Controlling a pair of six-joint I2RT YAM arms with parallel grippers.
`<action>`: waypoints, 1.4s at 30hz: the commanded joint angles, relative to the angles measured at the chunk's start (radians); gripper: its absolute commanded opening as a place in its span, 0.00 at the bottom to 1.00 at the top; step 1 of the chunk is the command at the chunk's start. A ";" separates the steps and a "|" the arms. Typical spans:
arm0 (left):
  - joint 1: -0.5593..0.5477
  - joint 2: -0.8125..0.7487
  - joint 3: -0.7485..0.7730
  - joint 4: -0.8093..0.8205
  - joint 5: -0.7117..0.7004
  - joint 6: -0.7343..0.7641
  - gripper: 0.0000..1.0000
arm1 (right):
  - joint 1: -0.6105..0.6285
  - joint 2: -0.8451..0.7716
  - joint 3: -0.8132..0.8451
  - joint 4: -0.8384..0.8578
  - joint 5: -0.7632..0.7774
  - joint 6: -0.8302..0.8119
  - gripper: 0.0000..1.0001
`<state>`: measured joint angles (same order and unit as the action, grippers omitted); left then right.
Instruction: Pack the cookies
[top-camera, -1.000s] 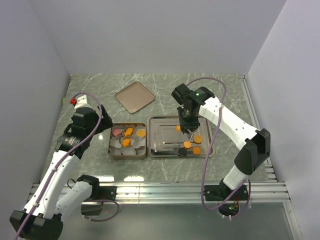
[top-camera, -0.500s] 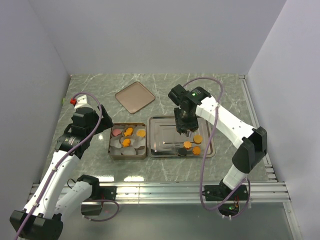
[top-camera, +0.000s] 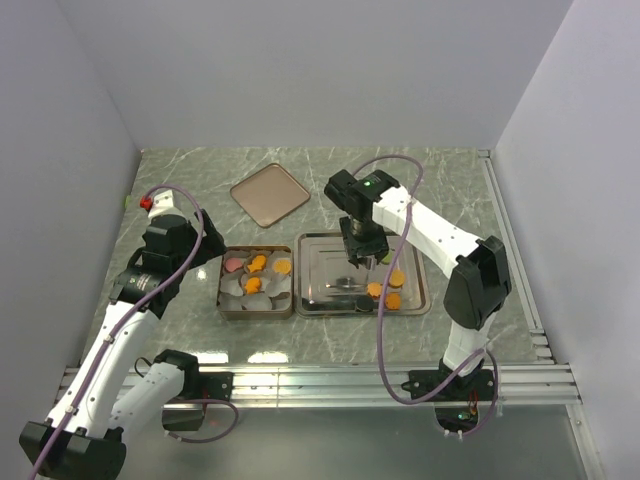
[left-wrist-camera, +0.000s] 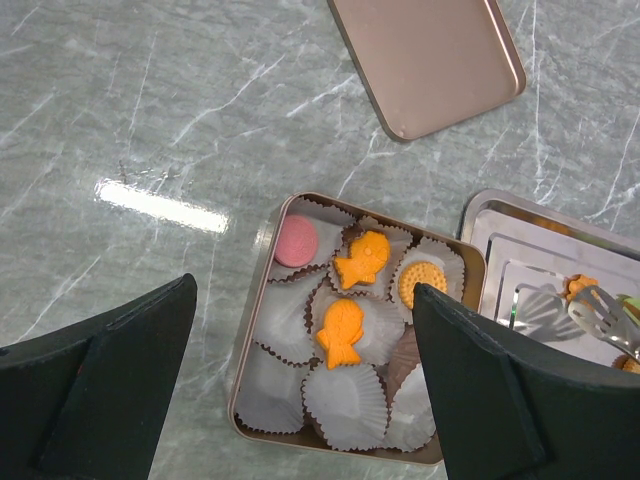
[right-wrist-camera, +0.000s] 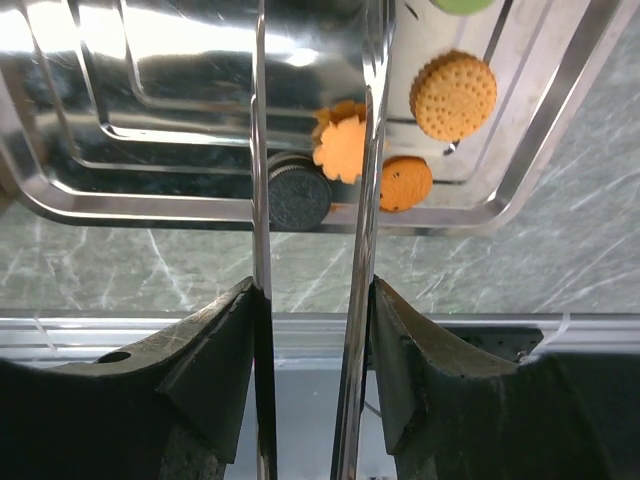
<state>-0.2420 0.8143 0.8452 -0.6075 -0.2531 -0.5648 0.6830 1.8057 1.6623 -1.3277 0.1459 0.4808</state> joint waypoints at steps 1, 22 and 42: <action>-0.003 -0.021 0.006 0.015 -0.018 -0.010 0.95 | 0.004 0.020 0.076 -0.021 0.024 -0.024 0.54; -0.003 -0.023 0.008 0.012 -0.029 -0.012 0.96 | 0.020 0.093 0.106 -0.045 -0.012 -0.045 0.52; -0.003 -0.012 0.006 0.015 -0.017 -0.010 0.96 | 0.118 0.026 0.275 -0.113 0.121 0.024 0.45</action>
<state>-0.2420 0.8131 0.8452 -0.6098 -0.2607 -0.5659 0.7433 1.9007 1.8507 -1.3495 0.2111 0.4747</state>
